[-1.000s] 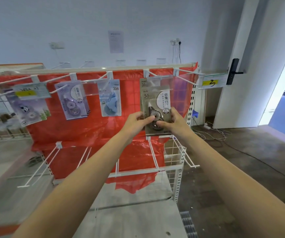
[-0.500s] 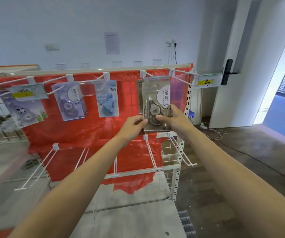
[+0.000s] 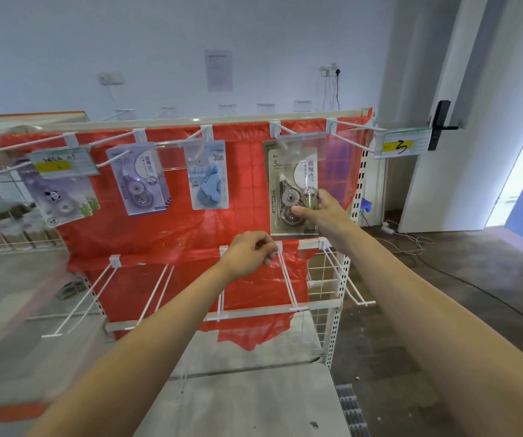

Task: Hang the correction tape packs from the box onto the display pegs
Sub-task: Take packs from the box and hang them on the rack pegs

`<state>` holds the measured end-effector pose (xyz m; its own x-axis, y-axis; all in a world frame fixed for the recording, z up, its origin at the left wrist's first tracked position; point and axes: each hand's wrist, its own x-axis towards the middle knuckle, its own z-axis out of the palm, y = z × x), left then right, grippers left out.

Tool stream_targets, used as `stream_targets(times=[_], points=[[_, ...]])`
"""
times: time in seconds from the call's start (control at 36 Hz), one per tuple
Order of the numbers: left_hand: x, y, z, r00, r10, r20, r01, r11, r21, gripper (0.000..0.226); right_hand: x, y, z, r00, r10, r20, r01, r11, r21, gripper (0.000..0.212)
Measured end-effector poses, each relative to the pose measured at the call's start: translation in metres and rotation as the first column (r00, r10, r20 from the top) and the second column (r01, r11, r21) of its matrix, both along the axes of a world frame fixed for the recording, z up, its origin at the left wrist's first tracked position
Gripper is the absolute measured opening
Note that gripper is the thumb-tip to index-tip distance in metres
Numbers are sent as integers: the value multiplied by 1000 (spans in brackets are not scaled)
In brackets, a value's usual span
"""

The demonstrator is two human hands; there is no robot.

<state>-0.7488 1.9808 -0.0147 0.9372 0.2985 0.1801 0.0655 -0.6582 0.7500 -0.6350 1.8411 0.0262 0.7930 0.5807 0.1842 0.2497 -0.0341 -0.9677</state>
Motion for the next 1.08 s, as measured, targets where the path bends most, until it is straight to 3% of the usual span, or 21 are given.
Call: stream_targets(times=[0.14, 0.25, 0.44, 0.86, 1.08], points=[[-2, 6, -11, 993, 0, -121, 20, 986, 168, 15, 17, 16, -3, 999, -32, 40, 36, 995, -97, 21], [0, 14, -19, 986, -2, -168, 46, 965, 257, 15, 29, 29, 0, 996, -53, 70, 62, 989, -134, 45], [3, 30, -28, 975, 51, -216, 46, 906, 420, 15, 60, 52, 2, 991, -63, 117, 91, 965, -247, 46], [-17, 52, -30, 959, 181, -216, -50, 863, 502, 19, 50, 87, -2, 980, -161, 117, 195, 896, -399, 57], [-45, 77, -28, 972, 144, -183, -26, 847, 531, 22, 23, 83, -6, 888, -267, 374, 458, 587, -668, 52]])
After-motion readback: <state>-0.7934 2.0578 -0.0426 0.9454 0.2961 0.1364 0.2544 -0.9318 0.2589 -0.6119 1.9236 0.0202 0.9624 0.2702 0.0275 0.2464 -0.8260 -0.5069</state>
